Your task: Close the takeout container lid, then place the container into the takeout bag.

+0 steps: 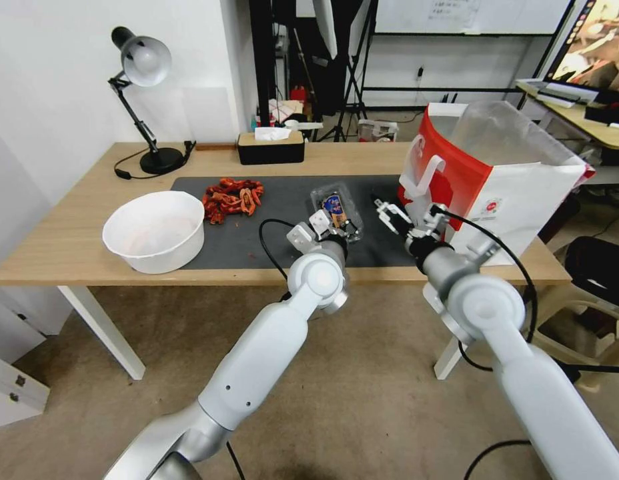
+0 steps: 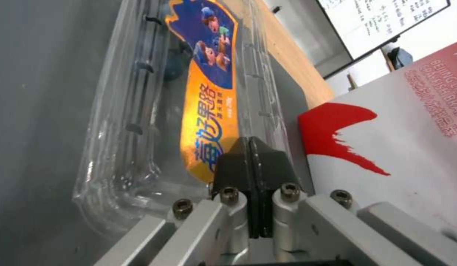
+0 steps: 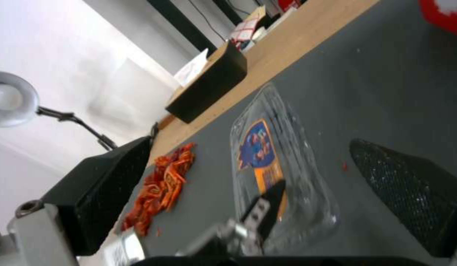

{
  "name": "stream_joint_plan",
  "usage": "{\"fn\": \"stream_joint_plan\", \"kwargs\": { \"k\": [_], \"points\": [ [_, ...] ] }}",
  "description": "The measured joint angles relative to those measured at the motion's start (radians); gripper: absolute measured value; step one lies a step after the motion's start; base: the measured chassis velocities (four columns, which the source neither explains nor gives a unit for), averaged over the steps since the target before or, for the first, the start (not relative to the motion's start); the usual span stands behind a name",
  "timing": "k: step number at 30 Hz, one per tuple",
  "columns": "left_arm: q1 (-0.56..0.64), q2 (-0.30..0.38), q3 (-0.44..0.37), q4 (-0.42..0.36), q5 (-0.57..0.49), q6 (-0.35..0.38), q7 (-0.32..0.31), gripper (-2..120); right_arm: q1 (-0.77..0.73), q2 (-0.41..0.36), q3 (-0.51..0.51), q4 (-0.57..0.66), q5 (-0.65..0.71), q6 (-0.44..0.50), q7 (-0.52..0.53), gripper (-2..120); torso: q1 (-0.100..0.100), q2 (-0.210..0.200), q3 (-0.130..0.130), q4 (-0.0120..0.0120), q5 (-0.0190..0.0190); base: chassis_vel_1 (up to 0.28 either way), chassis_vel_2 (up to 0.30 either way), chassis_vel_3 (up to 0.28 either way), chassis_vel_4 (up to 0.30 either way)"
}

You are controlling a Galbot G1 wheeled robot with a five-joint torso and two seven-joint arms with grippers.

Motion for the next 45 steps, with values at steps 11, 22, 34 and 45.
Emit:
{"fn": "stream_joint_plan", "kwargs": {
  "k": [11, 22, 34, 45],
  "points": [
    [0.003, 0.010, -0.010, 0.000, -0.001, -0.001, 0.001, 0, 0.207, 0.007, -0.089, -0.148, 0.018, -0.168, 0.029, 100, 0.000, 0.000, 0.000, 0.0001, -0.0002, 0.000, 0.000, 0.000, 0.000],
    [0.004, 0.021, -0.014, -0.003, -0.006, -0.001, 0.003, 0, 0.323, 0.024, -0.186, -0.291, -0.053, -0.267, 0.025, 100, 0.000, 0.000, 0.000, 0.0001, -0.0001, 0.000, 0.000, 0.000, 0.000],
    [0.003, 0.019, -0.013, -0.010, -0.010, 0.000, 0.002, 0, 0.389, 0.029, -0.246, -0.385, -0.083, -0.389, 0.012, 100, 0.000, 0.000, 0.000, 0.0001, 0.0000, 0.000, 0.000, 0.000, 0.000],
    [0.004, 0.030, -0.016, -0.014, -0.015, 0.001, 0.001, 0, 0.412, 0.053, -0.256, -0.435, -0.077, -0.398, -0.014, 100, 0.000, 0.000, 0.000, 0.0002, 0.0000, 0.000, 0.000, 0.000, 0.000]
  ]
}}
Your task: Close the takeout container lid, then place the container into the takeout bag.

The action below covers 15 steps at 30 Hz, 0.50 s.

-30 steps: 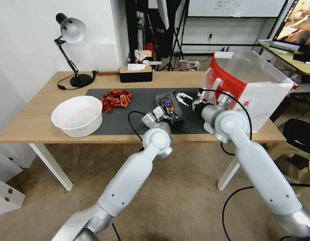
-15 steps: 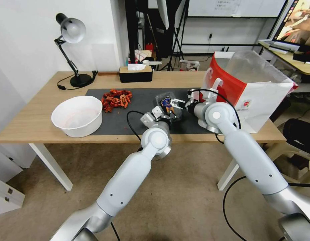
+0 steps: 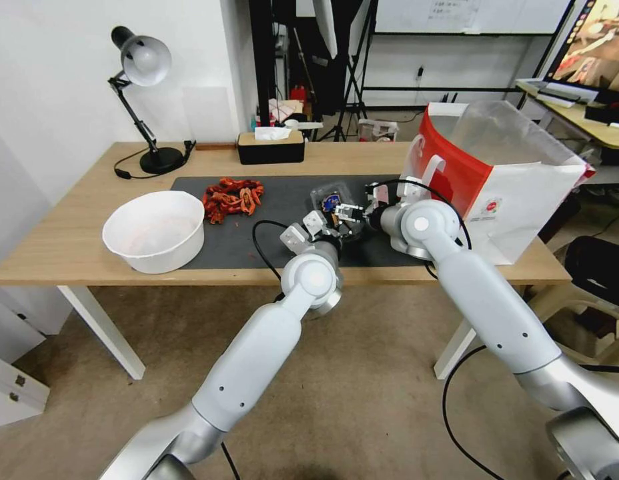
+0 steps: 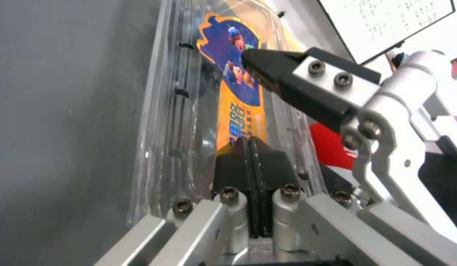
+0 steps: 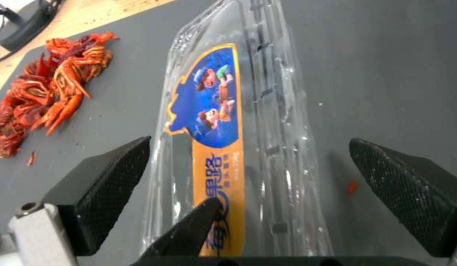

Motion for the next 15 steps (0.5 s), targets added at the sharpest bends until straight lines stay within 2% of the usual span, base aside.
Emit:
{"fn": "stream_joint_plan", "kwargs": {
  "k": [15],
  "points": [
    [0.009, 0.004, -0.003, -0.012, -0.007, 0.002, -0.001, 0, 0.021, 0.014, -0.010, -0.046, -0.002, 0.002, -0.045, 100, 0.000, 0.000, 0.000, -0.0001, 0.0000, 0.000, 0.000, 0.000, 0.000]
  ]
}}
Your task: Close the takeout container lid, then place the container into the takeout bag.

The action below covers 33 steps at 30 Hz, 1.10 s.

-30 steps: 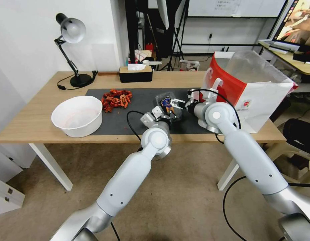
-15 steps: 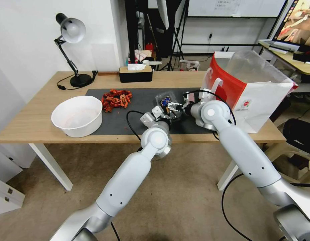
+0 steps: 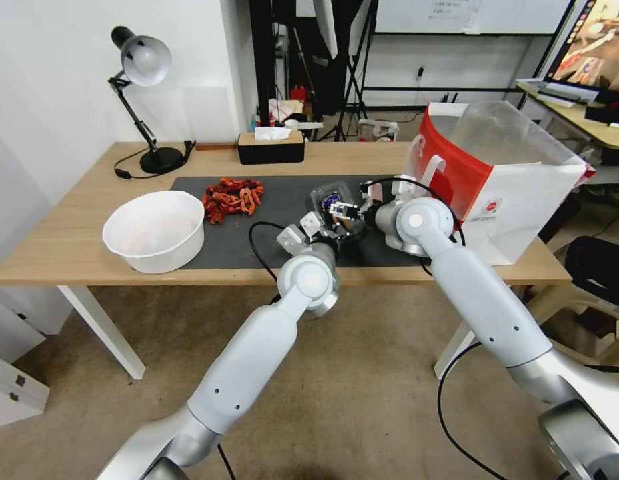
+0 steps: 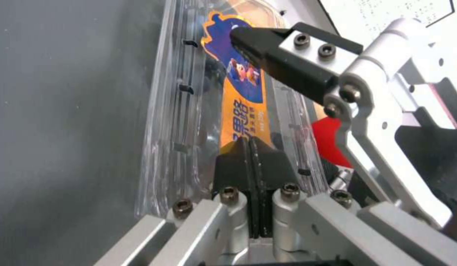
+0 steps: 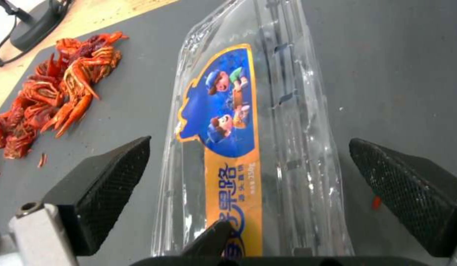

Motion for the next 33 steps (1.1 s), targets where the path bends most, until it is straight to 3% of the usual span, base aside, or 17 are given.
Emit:
{"fn": "stream_joint_plan", "kwargs": {
  "k": [20, 27, 31, 33],
  "points": [
    [-0.001, -0.023, -0.003, -0.001, 0.000, -0.001, -0.007, 0, 0.007, 0.013, -0.003, -0.050, 0.040, 0.001, -0.016, 96, 0.000, 0.000, 0.000, -0.0001, 0.0001, 0.000, 0.000, 0.000, 0.000],
    [-0.001, -0.024, -0.001, 0.001, 0.000, -0.001, -0.008, 0, 0.003, 0.016, 0.001, -0.051, 0.050, 0.002, -0.014, 78, 0.000, 0.000, 0.000, 0.0000, 0.0000, 0.000, 0.000, 0.000, 0.000],
    [-0.001, -0.026, 0.001, 0.001, 0.001, 0.000, -0.007, 0, 0.003, 0.016, 0.004, -0.051, 0.062, 0.002, -0.006, 58, 0.000, 0.000, 0.000, 0.0000, 0.0000, 0.000, 0.000, 0.000, 0.000],
    [-0.001, -0.025, 0.001, 0.001, 0.001, 0.000, -0.007, 0, 0.003, 0.016, 0.004, -0.050, 0.063, 0.002, -0.005, 57, 0.000, 0.000, 0.000, 0.0000, 0.0000, 0.000, 0.000, 0.000, 0.000]
  ]
}}
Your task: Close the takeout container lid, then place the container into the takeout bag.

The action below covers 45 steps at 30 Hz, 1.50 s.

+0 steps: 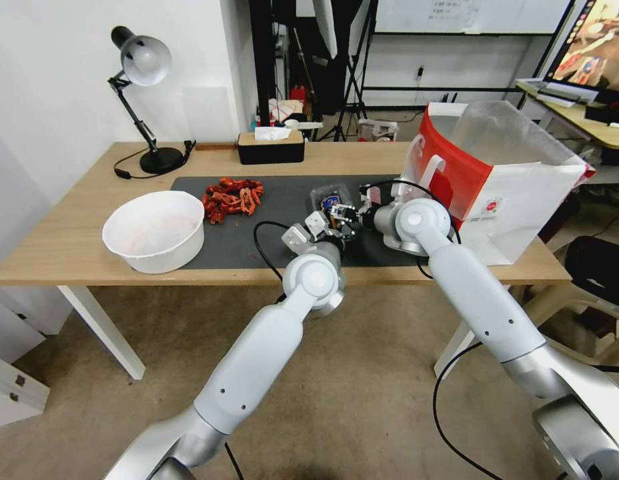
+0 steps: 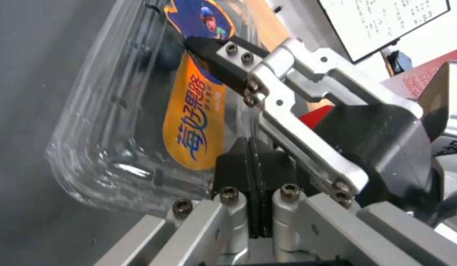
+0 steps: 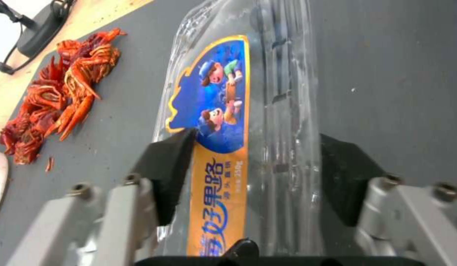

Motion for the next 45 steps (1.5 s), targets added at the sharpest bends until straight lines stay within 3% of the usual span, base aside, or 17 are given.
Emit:
{"fn": "stream_joint_plan", "kwargs": {
  "k": [11, 16, 26, 37, 40, 42, 43, 45],
  "points": [
    [-0.002, -0.006, -0.007, 0.006, 0.004, -0.001, 0.001, 0, -0.004, 0.002, 0.008, 0.004, 0.003, 0.002, 0.012, 11, 0.000, 0.000, 0.000, 0.0000, 0.0000, 0.000, 0.000, 0.000, 0.000],
    [-0.002, -0.003, -0.006, 0.003, 0.005, -0.001, 0.001, 0, -0.011, 0.001, 0.013, 0.011, 0.002, 0.002, 0.012, 0, 0.000, 0.000, 0.000, 0.0001, -0.0001, 0.000, 0.000, 0.000, 0.000],
    [0.021, 0.042, -0.021, -0.042, 0.005, 0.002, 0.000, 0, -0.017, -0.005, 0.026, 0.014, 0.002, -0.002, 0.005, 0, 0.000, 0.000, 0.000, 0.0001, 0.0000, 0.000, 0.000, 0.000, 0.000],
    [0.076, 0.149, -0.061, -0.179, 0.015, 0.006, 0.004, 0, -0.031, 0.000, 0.051, 0.017, -0.005, -0.002, -0.004, 0, 0.000, 0.000, 0.000, -0.0002, -0.0002, 0.000, 0.000, 0.000, 0.000],
    [0.123, 0.190, -0.080, -0.225, 0.063, 0.005, 0.035, 0, -0.031, 0.007, 0.049, 0.017, -0.005, -0.002, -0.004, 0, 0.000, 0.000, 0.000, 0.0001, -0.0003, 0.000, 0.000, 0.000, 0.000],
    [0.187, 0.234, -0.093, -0.275, 0.180, -0.008, 0.091, 0, -0.030, 0.017, 0.044, 0.016, -0.006, -0.002, -0.006, 0, 0.000, 0.000, 0.000, 0.0000, 0.0000, 0.000, 0.000, 0.000, 0.000],
    [0.187, 0.234, -0.093, -0.275, 0.180, -0.008, 0.091, 0, -0.030, 0.017, 0.044, 0.016, -0.006, -0.002, -0.006, 0, 0.000, 0.000, 0.000, 0.0000, 0.0000, 0.000, 0.000, 0.000, 0.000],
    [0.248, 0.272, -0.101, -0.300, 0.327, -0.035, 0.149, 0, -0.025, 0.031, 0.043, 0.009, -0.008, -0.002, -0.009, 0, 0.000, 0.000, 0.000, 0.0001, -0.0003, 0.000, 0.000, 0.000, 0.000]
  ]
}}
